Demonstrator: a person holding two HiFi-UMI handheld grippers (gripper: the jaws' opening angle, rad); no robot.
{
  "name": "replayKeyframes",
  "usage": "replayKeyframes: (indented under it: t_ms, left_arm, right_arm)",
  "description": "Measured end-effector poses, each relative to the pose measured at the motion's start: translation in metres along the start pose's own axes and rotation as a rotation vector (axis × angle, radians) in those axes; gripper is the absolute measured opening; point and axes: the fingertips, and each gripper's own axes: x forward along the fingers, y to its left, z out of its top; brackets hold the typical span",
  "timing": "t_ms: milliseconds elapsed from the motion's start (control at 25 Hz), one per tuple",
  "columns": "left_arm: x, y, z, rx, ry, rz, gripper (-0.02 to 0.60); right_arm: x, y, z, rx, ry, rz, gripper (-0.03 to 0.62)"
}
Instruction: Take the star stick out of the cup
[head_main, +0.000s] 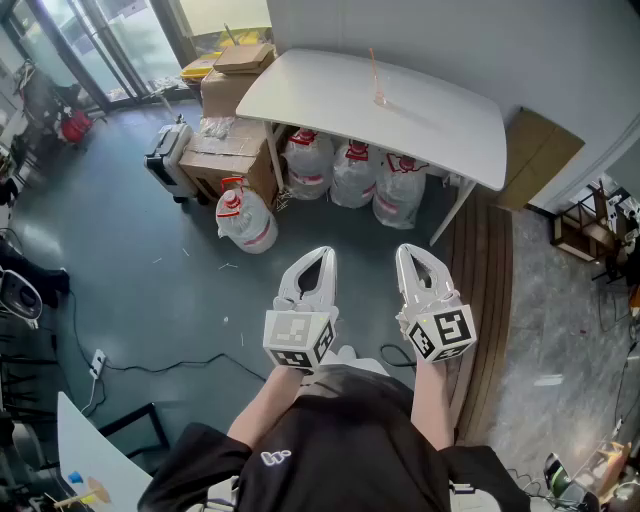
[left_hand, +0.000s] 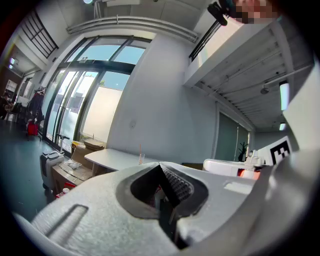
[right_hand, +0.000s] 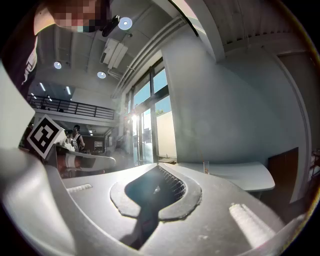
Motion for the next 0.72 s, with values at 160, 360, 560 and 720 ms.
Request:
replayKeyframes:
  t_ms: [160,360,560,720]
  left_arm:
    - [0.008,-0.024,-0.001,0.01,-0.001,-0.013,0.002]
    - [0.018,-0.042,-0.006,0.013,0.009,-0.035,0.002]
    - [0.023,-0.051,-0.007,0.009,0.02,-0.047,0.002]
    - [0.024,-0.048,-0.009,0.007,0.024,-0.043,0.002]
  right_arm:
    - [-0.014,-0.015,0.001,-0.008,0.012,-0.007,0.006]
    - [-0.022,-0.026,0.001,-0.013,0.003,-0.016,0.006]
    - [-0.023,-0.03,0.0,-0.019,0.013,0.002,0.006]
    - [-0.02,-0.033,-0.004,-0.009,0.022,0.0,0.006]
